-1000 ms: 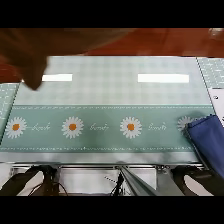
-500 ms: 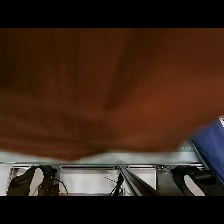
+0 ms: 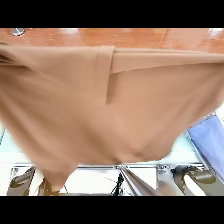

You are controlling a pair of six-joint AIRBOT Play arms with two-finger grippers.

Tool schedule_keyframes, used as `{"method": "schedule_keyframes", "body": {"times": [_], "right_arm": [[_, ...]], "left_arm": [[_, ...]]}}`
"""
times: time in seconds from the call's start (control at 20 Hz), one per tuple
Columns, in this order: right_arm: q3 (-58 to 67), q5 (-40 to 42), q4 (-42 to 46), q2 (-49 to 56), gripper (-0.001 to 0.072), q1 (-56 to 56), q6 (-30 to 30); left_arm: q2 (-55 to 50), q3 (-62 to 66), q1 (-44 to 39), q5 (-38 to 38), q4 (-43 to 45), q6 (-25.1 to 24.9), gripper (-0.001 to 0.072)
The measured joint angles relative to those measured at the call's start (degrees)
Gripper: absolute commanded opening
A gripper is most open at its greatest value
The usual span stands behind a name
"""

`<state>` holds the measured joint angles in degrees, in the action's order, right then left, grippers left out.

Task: Fold the shirts.

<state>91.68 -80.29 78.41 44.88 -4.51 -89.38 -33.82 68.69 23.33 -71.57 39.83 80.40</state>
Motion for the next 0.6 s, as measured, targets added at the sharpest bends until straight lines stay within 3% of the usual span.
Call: {"method": "schedule_keyframes", "body": {"times": [0.3, 0.45, 0.6], "right_arm": [[-4.63, 11.58, -3.39, 21.79, 0.0018, 0.02, 1.29], [0.04, 16.83, -6.32, 33.86, 0.0018, 0.33, 1.33], [6.93, 19.93, -12.68, 44.57, 0.0022, 1.90, 0.63]], "left_arm": [[-18.60, -12.50, -14.73, 21.55, -5.16, -9.64, 0.0018], [-28.68, -10.80, -20.76, 32.15, -6.05, -11.37, 0.0018], [-36.83, -7.30, -24.61, 36.74, -6.32, -12.11, 0.0037]]}}
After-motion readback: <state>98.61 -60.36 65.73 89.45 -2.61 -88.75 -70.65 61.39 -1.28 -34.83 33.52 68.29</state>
